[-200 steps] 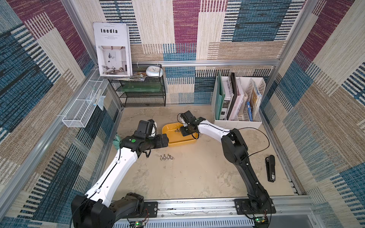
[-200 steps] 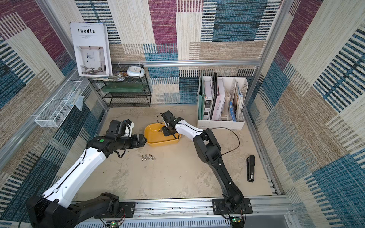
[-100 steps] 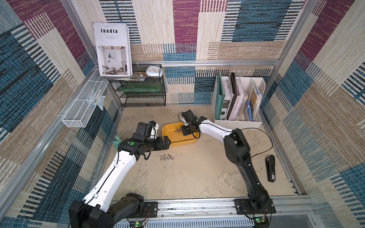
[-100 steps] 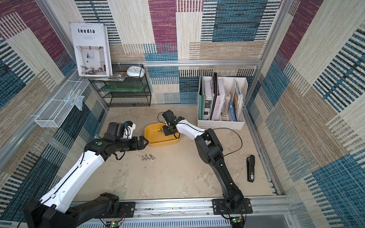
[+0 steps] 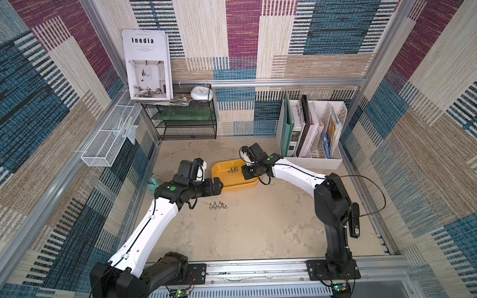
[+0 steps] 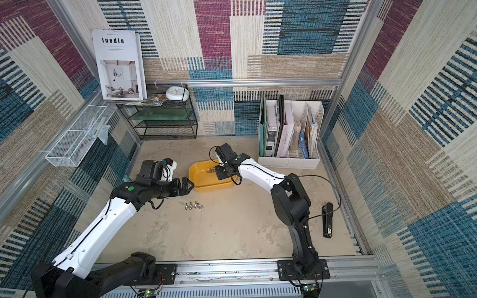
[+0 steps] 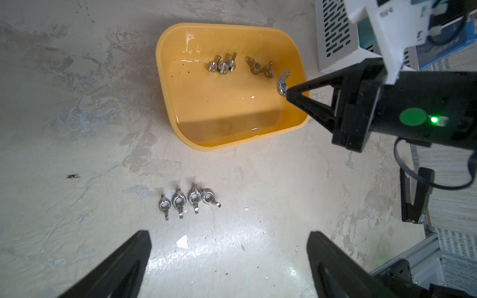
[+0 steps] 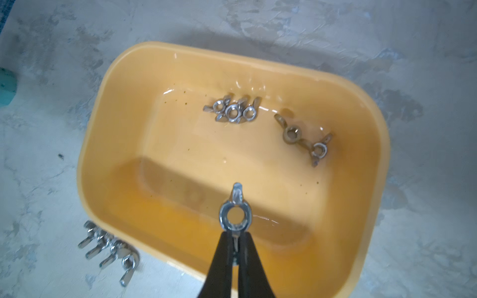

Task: Take out the wing nut from the storage box
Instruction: Pick up the wing nut from the storage box, then place the wing nut at the center of the board.

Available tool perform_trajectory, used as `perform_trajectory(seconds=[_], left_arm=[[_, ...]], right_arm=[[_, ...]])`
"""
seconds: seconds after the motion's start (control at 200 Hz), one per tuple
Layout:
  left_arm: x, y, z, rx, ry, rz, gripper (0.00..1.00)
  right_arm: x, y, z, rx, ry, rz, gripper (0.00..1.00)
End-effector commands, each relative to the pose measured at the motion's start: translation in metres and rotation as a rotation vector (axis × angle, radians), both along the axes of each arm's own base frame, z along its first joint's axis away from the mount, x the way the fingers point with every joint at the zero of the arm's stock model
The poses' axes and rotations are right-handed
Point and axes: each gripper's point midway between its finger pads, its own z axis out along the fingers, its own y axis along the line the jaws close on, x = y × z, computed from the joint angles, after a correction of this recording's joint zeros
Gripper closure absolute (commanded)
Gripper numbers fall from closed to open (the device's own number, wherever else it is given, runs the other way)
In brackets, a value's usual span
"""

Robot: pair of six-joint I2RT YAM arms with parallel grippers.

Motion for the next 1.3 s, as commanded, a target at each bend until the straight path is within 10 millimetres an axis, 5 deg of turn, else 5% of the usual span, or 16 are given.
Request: perform_trajectory(seconds=[0.0,0.26,0.606,0.896,1.297], left_arm=[[-0.001,0.007,-0.003,0.015,0.01,0.047,0.01],[-0.011,0.005,-0.003,-0.018,0.001,0.031,0.01],[-0.055,0.018,-0.005,-0.045,0.011,0.079,0.01],[-0.076,0.028,-0.006,-0.037,0.008,0.096,0.01],[-0.082,0.029,-0.003,-0.032,0.003,0.085,0.01]], right_arm=[[-0.018,0.001,0.012,0.014,-0.016,0.048,1.0],[-0.07,-0.004,0.008,0.011,-0.019,0.008,1.0],[-0.112,0.022,-0.034,0.005,0.045,-0.038,1.0],[-0.123,0.04,-0.07,-0.043,0.066,-0.063,1.0],[-0.129,0.061,-0.087,-0.055,0.075,-0.044,1.0]])
